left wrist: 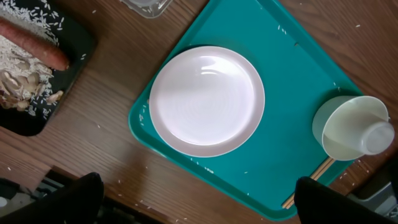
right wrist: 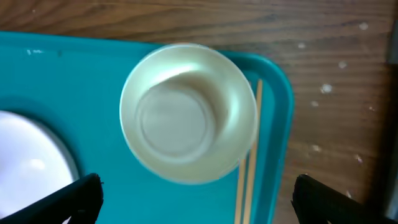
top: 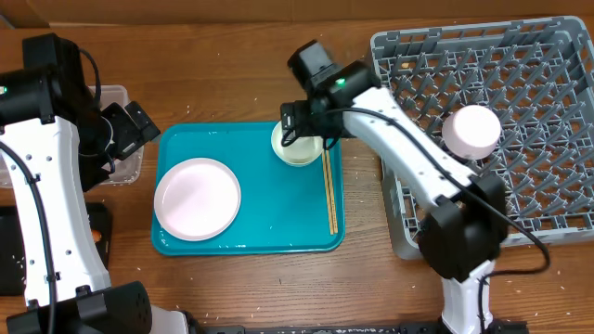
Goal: Sort waste into correct bins and load items into the dishwasher
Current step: 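Move the right gripper back to the pale green cup and grasp it, then carry the green cup into the dish rack and release it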
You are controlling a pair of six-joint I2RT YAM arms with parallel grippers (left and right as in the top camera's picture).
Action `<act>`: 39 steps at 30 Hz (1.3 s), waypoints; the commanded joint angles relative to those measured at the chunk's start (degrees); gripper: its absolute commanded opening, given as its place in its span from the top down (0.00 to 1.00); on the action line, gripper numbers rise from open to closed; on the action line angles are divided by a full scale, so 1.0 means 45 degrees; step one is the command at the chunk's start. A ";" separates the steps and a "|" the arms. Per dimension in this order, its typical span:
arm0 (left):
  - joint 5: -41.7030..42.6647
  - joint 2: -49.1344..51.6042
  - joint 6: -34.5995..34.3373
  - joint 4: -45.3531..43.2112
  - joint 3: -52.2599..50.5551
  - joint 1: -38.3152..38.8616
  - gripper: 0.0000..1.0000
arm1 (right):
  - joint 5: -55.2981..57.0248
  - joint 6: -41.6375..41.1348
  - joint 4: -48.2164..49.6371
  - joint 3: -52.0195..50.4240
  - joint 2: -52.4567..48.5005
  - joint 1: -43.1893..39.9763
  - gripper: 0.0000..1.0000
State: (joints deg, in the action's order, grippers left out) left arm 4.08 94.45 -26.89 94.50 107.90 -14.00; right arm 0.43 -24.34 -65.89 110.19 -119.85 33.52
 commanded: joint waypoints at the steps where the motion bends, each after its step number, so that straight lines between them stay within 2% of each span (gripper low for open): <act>1: 0.0000 0.0015 -0.0126 -0.0024 -0.0058 -0.0044 0.00 | 0.0466 -0.0209 0.0452 0.0087 -0.0515 0.0301 0.00; 8: 0.0000 0.0024 -0.0126 -0.0024 -0.0058 -0.0044 0.00 | 0.0495 -0.0175 0.1690 0.0083 -0.0928 0.0539 0.00; 17: -0.0005 0.0024 -0.0126 -0.0024 -0.0058 -0.0044 0.00 | 0.0933 -0.0180 0.2050 0.0083 -0.1972 0.0627 0.00; 19: 0.0000 0.0024 -0.0126 -0.0024 -0.0058 -0.0044 0.00 | 0.0947 -0.0189 0.2093 0.0087 -0.1967 0.0627 0.07; 24: 0.0000 0.0029 -0.0126 -0.0024 -0.0058 -0.0044 0.00 | 0.0937 -0.0277 0.1870 0.0126 -0.1938 0.0622 0.43; 27: 0.0000 0.0029 -0.0126 -0.0024 -0.0058 -0.0044 0.00 | 0.0933 -0.0272 0.1316 0.0432 -0.1564 0.0622 0.50; 34: 0.0000 0.0029 -0.0121 -0.0024 -0.0058 -0.0044 0.00 | 0.1399 -0.0272 -0.1447 0.3347 0.0384 -0.0112 0.53; 39: -0.0005 0.0029 -0.0121 -0.0024 -0.0058 -0.0044 0.00 | 0.2098 -0.0219 -0.3351 0.4872 0.2783 -0.3060 0.53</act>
State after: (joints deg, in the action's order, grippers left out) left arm 4.08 94.50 -26.89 94.50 107.90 -14.00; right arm 5.69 -25.41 -78.50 128.84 -116.33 28.16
